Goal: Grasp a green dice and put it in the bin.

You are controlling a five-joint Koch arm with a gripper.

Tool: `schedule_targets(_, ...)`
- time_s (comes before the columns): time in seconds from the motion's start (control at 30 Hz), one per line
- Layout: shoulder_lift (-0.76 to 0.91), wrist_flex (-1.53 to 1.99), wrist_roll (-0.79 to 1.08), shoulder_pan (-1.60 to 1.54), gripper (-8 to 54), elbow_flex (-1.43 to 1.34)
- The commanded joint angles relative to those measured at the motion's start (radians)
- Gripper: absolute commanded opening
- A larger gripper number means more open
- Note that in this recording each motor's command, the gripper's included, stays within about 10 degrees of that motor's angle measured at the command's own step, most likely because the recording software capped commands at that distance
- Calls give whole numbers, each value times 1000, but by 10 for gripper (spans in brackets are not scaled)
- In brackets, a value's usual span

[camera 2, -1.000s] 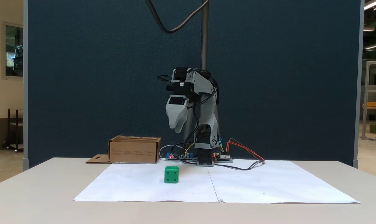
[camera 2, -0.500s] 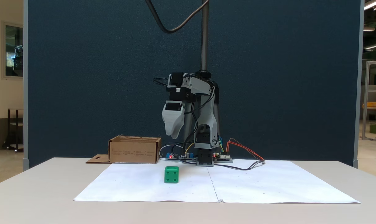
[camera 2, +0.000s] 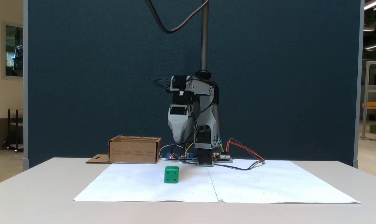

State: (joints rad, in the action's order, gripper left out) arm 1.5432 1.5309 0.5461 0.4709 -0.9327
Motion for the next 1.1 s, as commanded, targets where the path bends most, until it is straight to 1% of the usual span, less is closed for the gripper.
schedule_targets(0.0,2,-6,101,3,443,69)
schedule_targets(0.43,-37,-9,86,-3,441,67)
schedule_targets(0.73,-64,-23,-31,-11,439,60)
schedule_targets(1.07,-69,-81,-34,-5,439,-41)
